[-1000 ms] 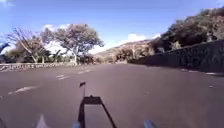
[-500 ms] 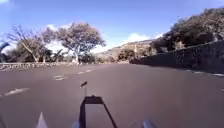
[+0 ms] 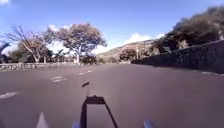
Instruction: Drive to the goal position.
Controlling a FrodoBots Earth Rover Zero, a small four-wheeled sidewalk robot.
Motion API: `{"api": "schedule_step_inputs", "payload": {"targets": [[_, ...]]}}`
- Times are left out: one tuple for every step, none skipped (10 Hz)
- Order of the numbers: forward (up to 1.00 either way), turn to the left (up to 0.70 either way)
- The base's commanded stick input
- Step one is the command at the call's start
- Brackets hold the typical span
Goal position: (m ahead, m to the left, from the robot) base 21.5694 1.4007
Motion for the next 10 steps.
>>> {"api": "schedule_step_inputs", "payload": {"targets": [[0.70,0.00],[0.70,0.00],[0.70,0.00],[0.70,0.00],[0.70,-0.12],[0.70,-0.26],[0.70,-0.35],[0.70,-0.35],[0.70,-0.35],[0.70,-0.35]]}}
